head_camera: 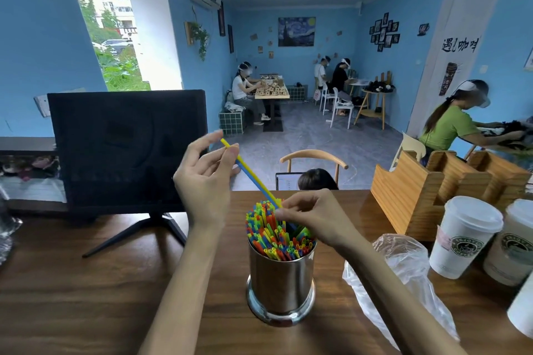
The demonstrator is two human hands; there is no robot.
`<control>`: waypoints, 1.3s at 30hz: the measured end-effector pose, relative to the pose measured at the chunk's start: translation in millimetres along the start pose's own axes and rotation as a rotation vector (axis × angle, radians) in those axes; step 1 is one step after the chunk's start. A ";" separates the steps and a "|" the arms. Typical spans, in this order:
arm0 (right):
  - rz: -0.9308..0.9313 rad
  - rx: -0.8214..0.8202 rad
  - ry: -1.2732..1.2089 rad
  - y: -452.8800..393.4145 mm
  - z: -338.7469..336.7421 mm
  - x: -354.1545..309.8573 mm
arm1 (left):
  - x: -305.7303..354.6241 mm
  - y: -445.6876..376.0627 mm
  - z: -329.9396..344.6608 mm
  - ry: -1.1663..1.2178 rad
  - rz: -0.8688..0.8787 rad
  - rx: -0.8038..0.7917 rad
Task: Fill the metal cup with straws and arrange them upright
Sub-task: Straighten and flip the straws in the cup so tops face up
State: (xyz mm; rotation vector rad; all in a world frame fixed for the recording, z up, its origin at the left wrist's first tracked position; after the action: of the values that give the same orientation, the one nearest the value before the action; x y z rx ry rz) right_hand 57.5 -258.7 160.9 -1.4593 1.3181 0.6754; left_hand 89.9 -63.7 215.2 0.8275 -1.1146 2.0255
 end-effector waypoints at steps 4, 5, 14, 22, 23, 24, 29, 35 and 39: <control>-0.098 -0.009 0.143 -0.9 4.1 0.6 | -0.3 0.8 9.1 -0.060 0.058 -0.106; -0.123 -0.001 0.159 -1.0 4.6 0.2 | -0.2 0.8 11.4 -0.081 0.076 -0.131; -0.261 0.115 0.128 -2.1 5.6 3.0 | -16.6 22.7 25.0 -0.533 0.236 -0.564; -0.242 0.236 0.122 0.5 5.7 23.4 | -53.7 33.9 7.2 -0.550 0.078 -0.767; -0.246 0.253 0.129 1.1 6.4 23.9 | -54.2 34.2 5.1 -0.547 0.072 -0.789; -0.249 0.262 0.128 1.8 6.5 23.7 | -52.9 33.7 2.4 -0.526 0.063 -0.790; -0.274 0.293 0.211 -1.0 5.3 27.9 | -46.5 27.6 -23.9 -0.582 0.045 -0.903; -0.281 0.298 0.292 -1.9 8.8 31.9 | -47.7 32.7 -37.2 -0.866 0.181 -1.095; -0.261 0.267 0.327 -0.9 8.1 29.6 | -51.2 29.6 -37.5 -0.850 0.218 -1.035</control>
State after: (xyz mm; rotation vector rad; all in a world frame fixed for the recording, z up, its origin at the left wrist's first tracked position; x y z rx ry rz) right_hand 67.4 -262.5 132.1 -1.5241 1.3687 0.0861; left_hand 88.0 -55.8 145.7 0.9911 -2.4724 0.8794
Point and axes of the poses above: each hand's wrist, its own y-axis away from the middle knuckle, its own z-axis out of the palm, x = y × z, the point moved 2 cm from there along -y, towards the middle knuckle, and after that the axes turned 7 degrees about x, right-handed, at the moved point
